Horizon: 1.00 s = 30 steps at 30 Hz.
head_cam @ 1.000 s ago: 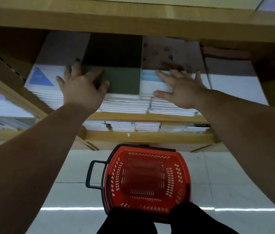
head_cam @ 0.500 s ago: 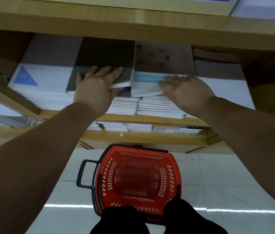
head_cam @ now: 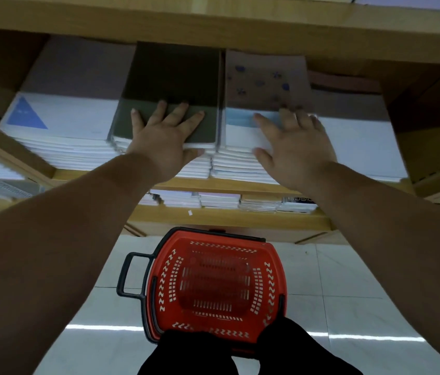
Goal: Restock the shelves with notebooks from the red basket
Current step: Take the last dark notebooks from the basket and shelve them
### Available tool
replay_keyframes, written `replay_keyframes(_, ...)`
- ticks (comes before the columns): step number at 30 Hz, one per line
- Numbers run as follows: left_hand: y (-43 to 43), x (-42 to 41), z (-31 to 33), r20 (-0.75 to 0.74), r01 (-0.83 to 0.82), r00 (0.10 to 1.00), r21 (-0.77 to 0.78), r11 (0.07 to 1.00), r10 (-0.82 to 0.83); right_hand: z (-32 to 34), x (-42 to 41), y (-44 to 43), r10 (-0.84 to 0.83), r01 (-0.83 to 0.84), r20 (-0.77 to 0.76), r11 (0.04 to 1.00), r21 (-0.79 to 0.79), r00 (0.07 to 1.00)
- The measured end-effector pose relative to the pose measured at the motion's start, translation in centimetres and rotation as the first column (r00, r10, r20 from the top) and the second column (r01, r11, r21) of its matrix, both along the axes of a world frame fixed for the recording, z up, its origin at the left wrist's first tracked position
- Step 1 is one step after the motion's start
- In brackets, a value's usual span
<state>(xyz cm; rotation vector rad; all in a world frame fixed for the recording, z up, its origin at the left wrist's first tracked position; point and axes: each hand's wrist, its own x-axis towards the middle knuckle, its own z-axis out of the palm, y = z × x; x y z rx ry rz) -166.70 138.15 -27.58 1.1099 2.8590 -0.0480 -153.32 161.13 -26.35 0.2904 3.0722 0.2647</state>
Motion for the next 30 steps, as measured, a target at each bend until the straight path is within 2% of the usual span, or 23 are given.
replay_keyframes(3, 0.0, -0.8, -0.1, 0.0, 0.032, 0.999, 0.02, 0.999, -0.032, -1.3, -1.5, -1.0, -0.038, 0.049, 0.084, 0.99, -0.135, 0.996)
replay_keyframes(8, 0.3, -0.6, -0.4, -0.039, 0.025, 0.999, 0.023, 0.999, -0.024, -2.2, -2.0, -1.3, -0.055, 0.062, 0.078, 0.994, -0.093, 0.995)
replay_keyframes(13, 0.7, -0.2, 0.2, -0.033, -0.007, 0.999, 0.029, 1.0, 0.008, -1.8, -2.0, -1.3, -0.056, 0.069, 0.094, 0.988, -0.136, 0.994)
replay_keyframes(17, 3.0, 2.8, 1.4, -0.06, 0.064, 0.996, 0.016, 0.998, -0.063, -1.2, 1.0, 0.1, -0.067, 0.056, -0.05, 0.978, -0.203, 0.996)
replay_keyframes(19, 5.4, 5.5, 1.3, -0.077, 0.118, 0.99, 0.037, 0.992, -0.114, -1.7, 4.0, 2.0, -0.133, 0.103, -0.145, 0.975, -0.197, 0.98)
replay_keyframes(21, 8.2, 8.0, 0.8, -0.083, 0.144, 0.987, 0.053, 0.988, -0.139, -2.7, 7.2, 5.0, -0.219, 0.19, -0.172, 0.967, -0.169, 0.961)
replay_keyframes(25, 12.6, 11.3, -0.4, -0.049, 0.136, 0.99, 0.072, 0.988, -0.133, -4.2, 11.3, 10.6, -0.36, 0.353, -0.024, 0.924, -0.149, 0.933)
replay_keyframes(27, 14.4, 12.2, -0.8, -0.035, 0.141, 0.99, 0.073, 0.987, -0.139, -4.7, 11.5, 12.0, -0.394, 0.393, 0.041, 0.893, -0.218, 0.918)
replay_keyframes(30, 17.0, 12.4, -0.8, -0.024, 0.172, 0.985, 0.036, 0.984, -0.172, -4.7, 10.3, 13.1, -0.386, 0.384, 0.059, 0.868, -0.314, 0.921)
